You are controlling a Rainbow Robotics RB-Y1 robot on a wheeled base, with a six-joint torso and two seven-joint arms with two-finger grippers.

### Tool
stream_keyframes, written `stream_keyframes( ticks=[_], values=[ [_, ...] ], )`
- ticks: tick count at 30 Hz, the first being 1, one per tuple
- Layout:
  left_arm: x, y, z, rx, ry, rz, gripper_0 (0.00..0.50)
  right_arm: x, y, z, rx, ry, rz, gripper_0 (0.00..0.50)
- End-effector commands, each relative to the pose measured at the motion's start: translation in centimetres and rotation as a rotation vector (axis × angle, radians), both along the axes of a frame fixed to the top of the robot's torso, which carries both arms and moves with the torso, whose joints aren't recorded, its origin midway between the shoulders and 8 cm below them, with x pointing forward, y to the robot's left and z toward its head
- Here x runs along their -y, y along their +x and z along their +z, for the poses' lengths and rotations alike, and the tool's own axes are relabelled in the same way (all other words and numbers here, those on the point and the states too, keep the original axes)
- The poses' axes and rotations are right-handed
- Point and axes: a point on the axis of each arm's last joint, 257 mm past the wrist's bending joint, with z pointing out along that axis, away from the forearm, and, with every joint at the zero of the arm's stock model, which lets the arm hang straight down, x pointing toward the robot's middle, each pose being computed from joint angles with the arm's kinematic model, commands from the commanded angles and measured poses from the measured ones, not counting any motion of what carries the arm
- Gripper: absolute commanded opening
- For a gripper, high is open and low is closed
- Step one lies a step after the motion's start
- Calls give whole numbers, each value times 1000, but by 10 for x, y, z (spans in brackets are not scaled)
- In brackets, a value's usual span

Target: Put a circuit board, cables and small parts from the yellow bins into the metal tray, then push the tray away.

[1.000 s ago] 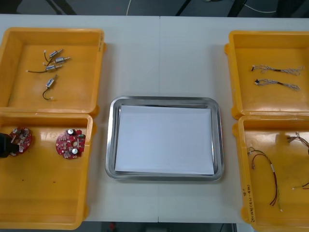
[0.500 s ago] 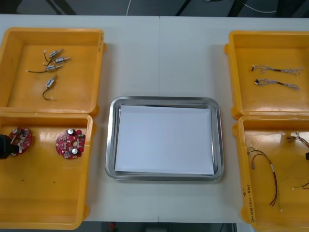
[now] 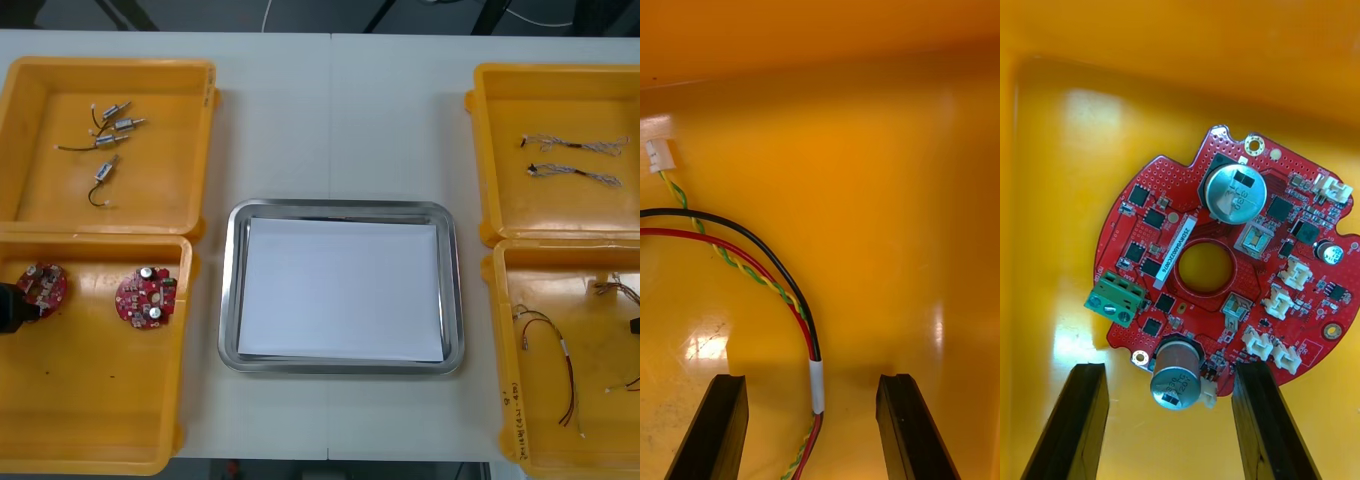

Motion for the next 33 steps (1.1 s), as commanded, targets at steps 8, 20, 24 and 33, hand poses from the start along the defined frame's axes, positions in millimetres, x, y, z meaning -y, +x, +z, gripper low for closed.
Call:
stream_keyframes(
  ticks=[8, 20, 24, 33],
  values=[
    [-10, -9, -4, -14, 64, -69, 2, 5, 9, 2, 29, -51, 45, 500],
    [-4, -9, -2, -13, 51, -77, 2, 8, 2, -6, 27, -58, 50, 500],
    [-1, -9, 2, -13, 52, -84, 2, 9, -3, -11, 19, -54, 48, 500],
    [0, -17, 21, -40, 59, -93, 2, 9, -13, -19, 3, -46, 41, 500]
  ],
)
